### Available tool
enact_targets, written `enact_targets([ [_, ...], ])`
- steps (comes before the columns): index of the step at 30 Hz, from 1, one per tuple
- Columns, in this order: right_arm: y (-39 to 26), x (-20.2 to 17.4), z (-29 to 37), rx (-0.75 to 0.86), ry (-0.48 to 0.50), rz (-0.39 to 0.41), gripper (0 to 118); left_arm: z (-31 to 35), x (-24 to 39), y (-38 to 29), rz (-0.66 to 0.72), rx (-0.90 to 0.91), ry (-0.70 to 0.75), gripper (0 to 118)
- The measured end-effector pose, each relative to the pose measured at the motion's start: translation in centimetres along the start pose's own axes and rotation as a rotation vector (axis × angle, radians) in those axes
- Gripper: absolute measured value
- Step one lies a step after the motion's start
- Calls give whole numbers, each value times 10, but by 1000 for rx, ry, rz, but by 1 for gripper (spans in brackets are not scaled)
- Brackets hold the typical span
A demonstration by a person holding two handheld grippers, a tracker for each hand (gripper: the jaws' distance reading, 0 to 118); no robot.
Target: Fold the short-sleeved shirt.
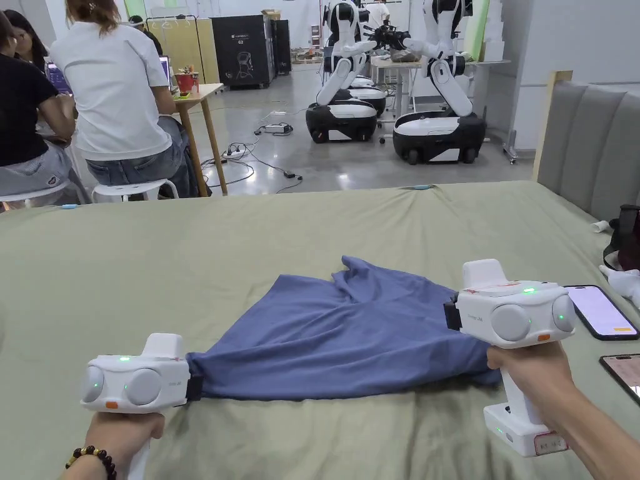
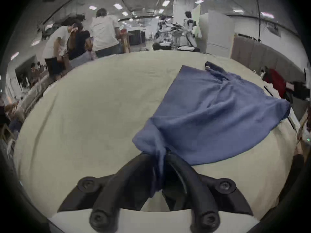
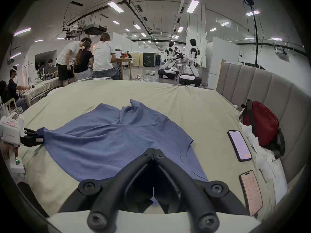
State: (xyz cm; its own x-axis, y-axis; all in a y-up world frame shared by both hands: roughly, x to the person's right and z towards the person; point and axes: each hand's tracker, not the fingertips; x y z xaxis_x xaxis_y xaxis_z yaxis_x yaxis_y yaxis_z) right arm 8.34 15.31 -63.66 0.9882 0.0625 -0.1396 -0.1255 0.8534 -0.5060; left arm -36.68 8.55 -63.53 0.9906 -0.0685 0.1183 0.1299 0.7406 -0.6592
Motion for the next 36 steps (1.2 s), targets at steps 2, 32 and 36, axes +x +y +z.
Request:
enact_targets([
  [2, 1, 0, 4, 0, 3, -11, 0, 4, -2, 11, 38, 29, -14, 6],
  [32, 111, 41, -301, -375, 24, 97, 89, -45, 12, 92, 125, 148, -159, 7],
  [36, 92, 45, -315, -409, 19, 107, 83, -54, 11, 91, 108, 145, -153, 7],
])
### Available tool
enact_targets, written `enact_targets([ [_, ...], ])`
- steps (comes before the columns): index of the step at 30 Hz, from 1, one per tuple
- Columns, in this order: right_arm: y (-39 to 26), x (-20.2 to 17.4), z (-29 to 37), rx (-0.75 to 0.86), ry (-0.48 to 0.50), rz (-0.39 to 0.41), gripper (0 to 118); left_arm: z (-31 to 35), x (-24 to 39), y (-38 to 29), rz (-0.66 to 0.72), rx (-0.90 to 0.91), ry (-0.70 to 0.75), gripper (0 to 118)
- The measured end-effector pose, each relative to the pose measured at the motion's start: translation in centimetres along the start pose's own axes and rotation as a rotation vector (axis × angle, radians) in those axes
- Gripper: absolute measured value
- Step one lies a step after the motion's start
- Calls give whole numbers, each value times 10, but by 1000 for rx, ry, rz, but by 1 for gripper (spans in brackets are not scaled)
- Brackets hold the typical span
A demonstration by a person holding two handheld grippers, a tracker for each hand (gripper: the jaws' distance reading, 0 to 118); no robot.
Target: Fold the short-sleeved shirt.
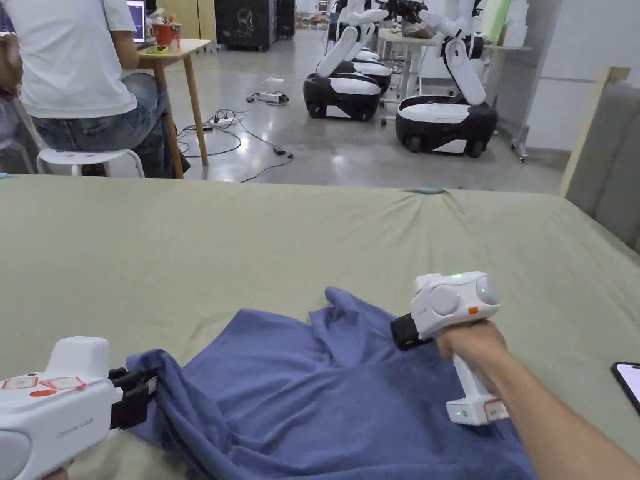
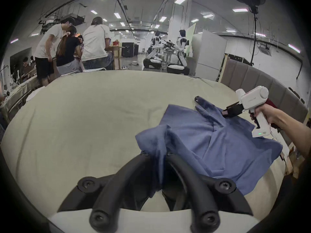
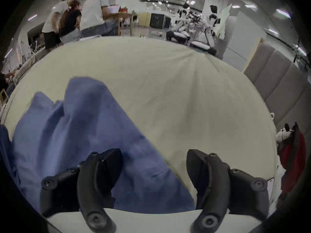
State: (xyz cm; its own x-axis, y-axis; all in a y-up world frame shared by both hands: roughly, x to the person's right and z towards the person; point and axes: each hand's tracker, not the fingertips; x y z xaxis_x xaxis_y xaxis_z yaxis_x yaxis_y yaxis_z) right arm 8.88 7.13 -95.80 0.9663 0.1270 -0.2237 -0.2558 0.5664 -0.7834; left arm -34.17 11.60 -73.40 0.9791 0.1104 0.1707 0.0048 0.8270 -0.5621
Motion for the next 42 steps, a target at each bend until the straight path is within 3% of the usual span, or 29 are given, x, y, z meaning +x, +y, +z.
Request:
enact_targets([
  [2, 1, 4, -4, 5, 10, -50, 80, -4, 0, -1, -10, -11, -1, 7],
  [3, 1, 4, -1, 6, 16, -50, 69, -6, 0, -1, -12, -16, -1, 7],
  [4, 1, 3, 2, 7, 23, -45, 55, -7, 0, -2, -10, -17, 1, 7],
  [5, 1, 1, 5, 8, 18, -35, 33, -7, 0, -2, -9, -18, 2, 7],
  [6, 0, -7, 21, 11, -2, -15, 3, -7, 1, -2, -7, -19, 1, 7],
  [12, -7, -28, 68, 67, -32, 30, 3, 1, 9, 10, 1, -7, 11, 7],
  [18, 32, -12, 144, 260, -84, 40, 3, 16, 20, 74, -29, 56, 29, 7],
  [23, 68, 1, 230, 415, -260, 117, 3, 29, 31, 162, -102, 131, 83, 7],
  [27, 104, 26, 282, 530, -332, 54, 3, 39, 31, 237, -51, 220, 98, 7],
  [30, 134, 41, 307, 552, -508, 96, 3, 43, 34, 287, -75, 255, 152, 7],
  [42, 227, 98, 413, 850, -484, -160, 3, 71, 28, 408, -98, 430, 259, 7],
])
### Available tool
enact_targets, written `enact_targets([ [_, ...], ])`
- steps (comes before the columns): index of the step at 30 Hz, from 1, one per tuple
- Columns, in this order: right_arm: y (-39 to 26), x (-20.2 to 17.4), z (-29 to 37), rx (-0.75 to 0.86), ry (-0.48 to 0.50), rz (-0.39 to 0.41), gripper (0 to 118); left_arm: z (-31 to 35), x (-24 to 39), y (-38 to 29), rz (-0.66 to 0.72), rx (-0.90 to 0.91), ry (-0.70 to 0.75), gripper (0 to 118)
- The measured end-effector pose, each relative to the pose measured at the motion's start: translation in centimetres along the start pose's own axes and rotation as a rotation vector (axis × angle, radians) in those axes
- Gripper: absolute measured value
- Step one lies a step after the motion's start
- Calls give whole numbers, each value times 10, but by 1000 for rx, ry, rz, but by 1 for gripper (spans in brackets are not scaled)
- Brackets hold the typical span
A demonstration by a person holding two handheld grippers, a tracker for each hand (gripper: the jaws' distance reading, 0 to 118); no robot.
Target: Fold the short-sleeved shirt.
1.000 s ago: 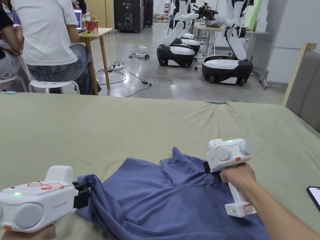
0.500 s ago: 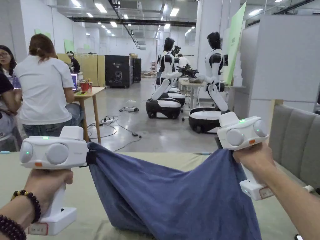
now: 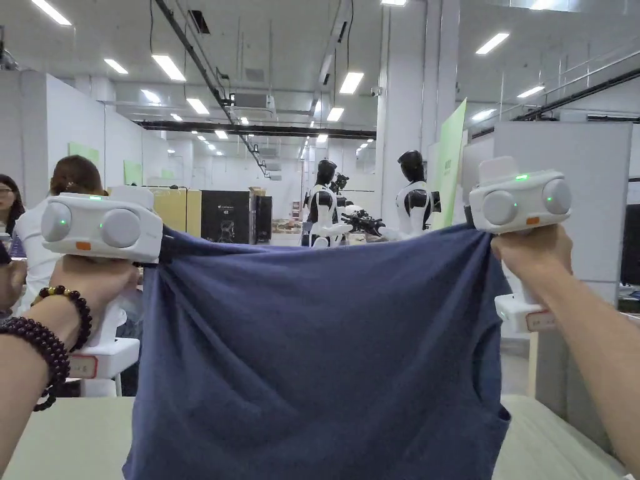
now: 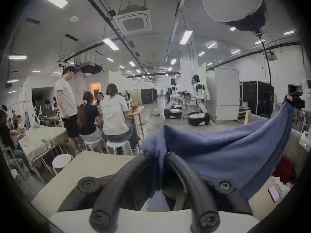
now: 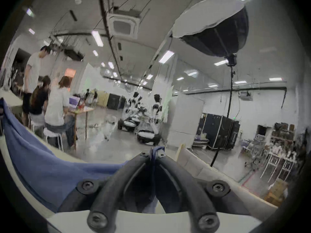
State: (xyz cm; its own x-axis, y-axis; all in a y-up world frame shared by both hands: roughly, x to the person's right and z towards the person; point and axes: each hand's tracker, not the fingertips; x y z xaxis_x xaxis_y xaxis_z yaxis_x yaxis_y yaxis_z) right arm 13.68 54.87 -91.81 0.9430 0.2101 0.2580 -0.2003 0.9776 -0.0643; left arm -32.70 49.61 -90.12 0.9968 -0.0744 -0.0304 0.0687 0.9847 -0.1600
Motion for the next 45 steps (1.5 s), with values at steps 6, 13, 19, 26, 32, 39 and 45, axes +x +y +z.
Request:
enact_targets([
  [6, 32, 8, 4, 44, 13, -98, 3, -9, 0, 4, 2, 16, 11, 7],
  [13, 24, -5, -5, 46, 17, -52, 3, -22, 2, -9, 32, 8, 28, 7],
  [19, -23, -17, -16, -5, 41, -34, 3, -31, 0, -47, 75, -42, 19, 7],
  [26, -103, -34, -23, -142, 96, -53, 3, -44, -4, -126, 105, -159, -4, 7],
  [32, -121, -31, -1, -180, 138, -63, 3, -21, -11, -144, 93, -172, -12, 7],
  [39, -164, -11, 83, -211, 192, -21, 3, 59, -20, -180, 106, -177, -35, 7],
  [45, -229, 6, 163, -266, 235, -48, 3, 130, -26, -249, 125, -245, -45, 7],
])
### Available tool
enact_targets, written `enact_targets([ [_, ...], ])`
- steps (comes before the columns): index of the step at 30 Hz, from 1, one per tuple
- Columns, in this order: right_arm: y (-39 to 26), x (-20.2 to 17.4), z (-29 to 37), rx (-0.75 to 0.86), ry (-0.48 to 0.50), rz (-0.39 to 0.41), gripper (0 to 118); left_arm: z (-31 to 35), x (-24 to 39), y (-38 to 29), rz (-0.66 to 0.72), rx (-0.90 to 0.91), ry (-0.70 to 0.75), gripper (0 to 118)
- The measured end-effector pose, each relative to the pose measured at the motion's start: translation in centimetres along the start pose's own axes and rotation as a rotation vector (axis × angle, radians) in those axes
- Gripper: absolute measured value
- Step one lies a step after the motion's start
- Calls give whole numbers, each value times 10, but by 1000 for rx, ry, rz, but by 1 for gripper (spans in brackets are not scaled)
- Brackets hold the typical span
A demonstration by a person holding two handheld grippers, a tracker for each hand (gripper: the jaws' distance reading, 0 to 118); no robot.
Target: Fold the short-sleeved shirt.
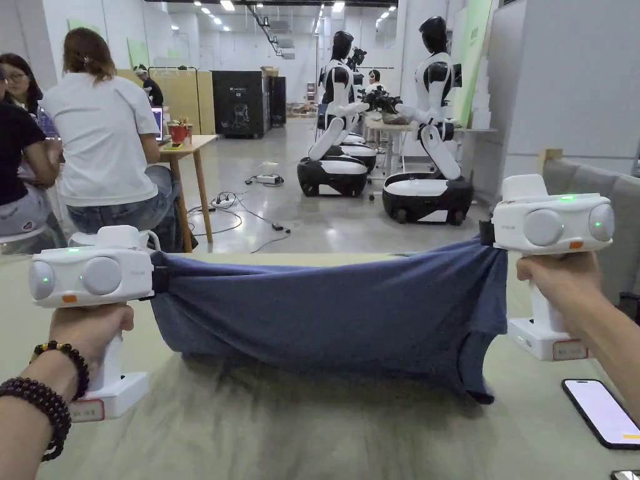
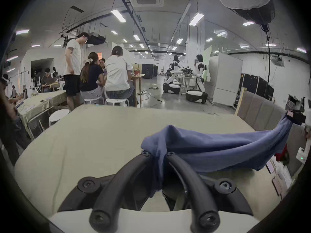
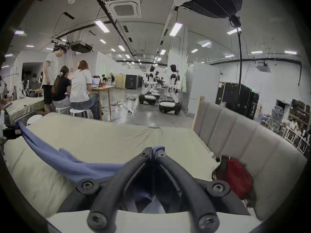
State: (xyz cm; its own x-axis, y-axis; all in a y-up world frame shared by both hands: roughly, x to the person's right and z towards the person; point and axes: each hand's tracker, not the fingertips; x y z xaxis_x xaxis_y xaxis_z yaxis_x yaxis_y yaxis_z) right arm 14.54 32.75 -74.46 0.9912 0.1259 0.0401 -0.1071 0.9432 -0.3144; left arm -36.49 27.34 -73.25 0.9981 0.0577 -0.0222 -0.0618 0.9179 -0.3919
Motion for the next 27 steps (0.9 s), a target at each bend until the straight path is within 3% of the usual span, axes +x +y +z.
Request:
enact_targets([
  [4, -63, -7, 31, -52, 27, 70, 3, 25, -8, -60, 5, -47, -17, 7],
  [10, -150, -20, 79, -125, 95, 60, 3, 52, -25, -140, 39, -153, -18, 7],
  [15, -217, -29, 120, -188, 107, 111, 3, 72, -39, -194, 54, -196, -40, 7],
  [22, -292, -30, 128, -305, 117, 84, 3, 83, -43, -241, 38, -235, -66, 7],
  [27, -311, -32, 127, -364, 125, 67, 3, 80, -44, -250, 53, -246, -55, 8],
])
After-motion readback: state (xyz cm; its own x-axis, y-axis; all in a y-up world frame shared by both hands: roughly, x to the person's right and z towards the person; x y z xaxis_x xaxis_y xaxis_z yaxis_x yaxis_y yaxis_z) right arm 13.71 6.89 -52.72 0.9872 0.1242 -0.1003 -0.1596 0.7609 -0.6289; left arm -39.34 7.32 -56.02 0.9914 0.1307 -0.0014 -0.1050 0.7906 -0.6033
